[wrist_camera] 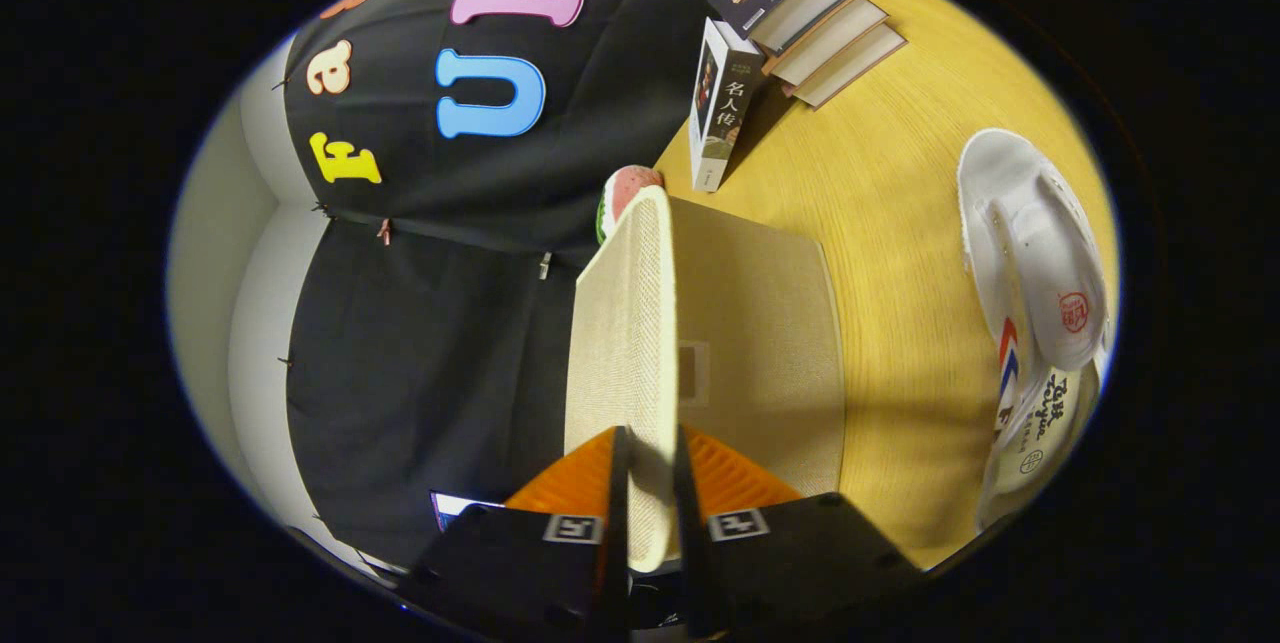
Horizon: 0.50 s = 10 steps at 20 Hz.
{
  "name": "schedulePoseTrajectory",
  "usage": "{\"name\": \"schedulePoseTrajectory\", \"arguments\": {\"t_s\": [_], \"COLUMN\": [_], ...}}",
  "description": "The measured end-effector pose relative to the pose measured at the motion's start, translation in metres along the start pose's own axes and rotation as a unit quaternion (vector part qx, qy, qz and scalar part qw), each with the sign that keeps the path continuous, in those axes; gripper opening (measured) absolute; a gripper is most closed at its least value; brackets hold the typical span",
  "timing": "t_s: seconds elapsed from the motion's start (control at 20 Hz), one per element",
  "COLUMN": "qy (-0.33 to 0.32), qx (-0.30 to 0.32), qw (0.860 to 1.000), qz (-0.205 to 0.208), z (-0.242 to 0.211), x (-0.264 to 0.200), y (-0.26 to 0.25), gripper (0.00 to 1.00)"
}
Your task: Open the storage box then place both shoes into the box .Put the left shoe in first, then the right shoe, with the right side of both shoes facing outward in a uniform manner.
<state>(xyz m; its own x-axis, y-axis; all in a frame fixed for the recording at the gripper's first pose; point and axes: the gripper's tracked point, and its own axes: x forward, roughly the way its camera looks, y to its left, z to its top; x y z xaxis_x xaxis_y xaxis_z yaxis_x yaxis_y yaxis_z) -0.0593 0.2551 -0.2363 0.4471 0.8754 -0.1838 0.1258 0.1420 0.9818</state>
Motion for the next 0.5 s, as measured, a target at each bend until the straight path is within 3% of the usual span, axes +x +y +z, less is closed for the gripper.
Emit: {"name": "schedulePoseTrajectory", "arguments": {"t_s": [0.05,0.25,0.5], "qy": [-0.003,-0.02,-0.031], "qx": [-0.013,-0.057,-0.144], "qw": [1.0,0.998,0.988], "qz": [0.008,0.027,0.051], "z": [0.0,0.004,-0.005], "x": [-0.004,-0.011,0.002], "y": [0.007,0.046,0.134], "gripper": [0.1,0.09,0.11]}}
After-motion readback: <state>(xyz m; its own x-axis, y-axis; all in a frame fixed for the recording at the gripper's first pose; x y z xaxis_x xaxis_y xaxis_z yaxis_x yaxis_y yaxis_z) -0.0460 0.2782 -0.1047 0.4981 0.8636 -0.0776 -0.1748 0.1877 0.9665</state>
